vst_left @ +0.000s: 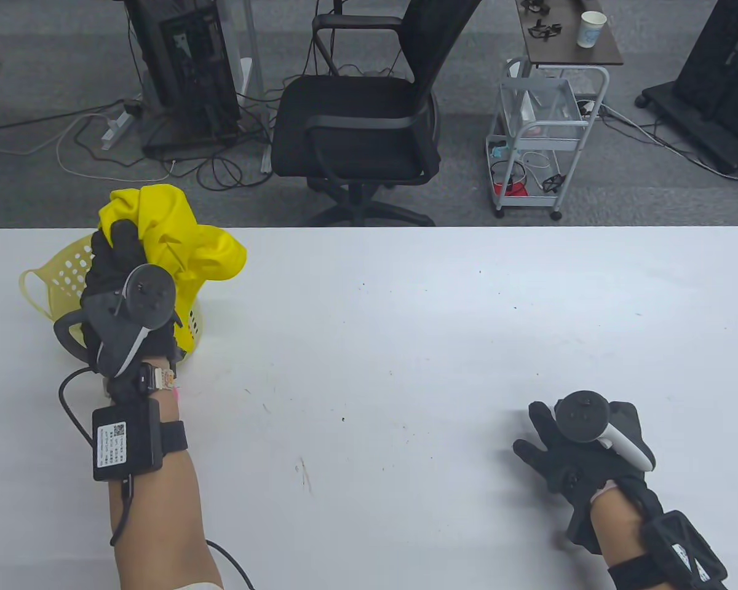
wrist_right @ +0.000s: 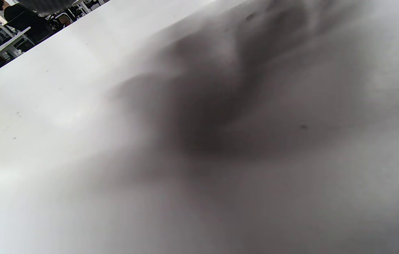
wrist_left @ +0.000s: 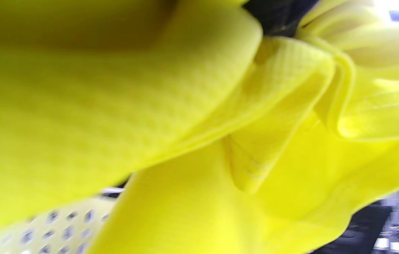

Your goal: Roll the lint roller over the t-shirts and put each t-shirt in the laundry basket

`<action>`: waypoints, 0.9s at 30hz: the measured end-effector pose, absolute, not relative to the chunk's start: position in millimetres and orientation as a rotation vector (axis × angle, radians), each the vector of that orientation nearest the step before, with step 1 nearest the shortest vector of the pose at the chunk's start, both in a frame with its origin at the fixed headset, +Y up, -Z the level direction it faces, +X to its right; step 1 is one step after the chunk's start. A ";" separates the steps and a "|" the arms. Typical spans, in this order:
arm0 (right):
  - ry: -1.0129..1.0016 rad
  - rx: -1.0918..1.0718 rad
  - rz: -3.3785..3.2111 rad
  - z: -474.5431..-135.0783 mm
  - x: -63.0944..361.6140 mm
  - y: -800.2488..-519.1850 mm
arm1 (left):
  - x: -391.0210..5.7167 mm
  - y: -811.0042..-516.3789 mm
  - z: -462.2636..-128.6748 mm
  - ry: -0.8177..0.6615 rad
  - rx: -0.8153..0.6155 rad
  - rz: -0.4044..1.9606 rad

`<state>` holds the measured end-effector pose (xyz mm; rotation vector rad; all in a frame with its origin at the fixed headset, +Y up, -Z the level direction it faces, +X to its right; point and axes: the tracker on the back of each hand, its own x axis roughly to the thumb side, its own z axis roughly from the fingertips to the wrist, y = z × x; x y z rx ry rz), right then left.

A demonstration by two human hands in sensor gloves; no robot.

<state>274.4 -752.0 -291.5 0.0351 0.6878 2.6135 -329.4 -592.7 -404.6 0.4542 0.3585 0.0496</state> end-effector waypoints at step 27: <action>-0.077 0.809 2.592 -262.9 207.6 -708.3 | -162.9 -640.5 -278.2 -0.455 0.238 0.049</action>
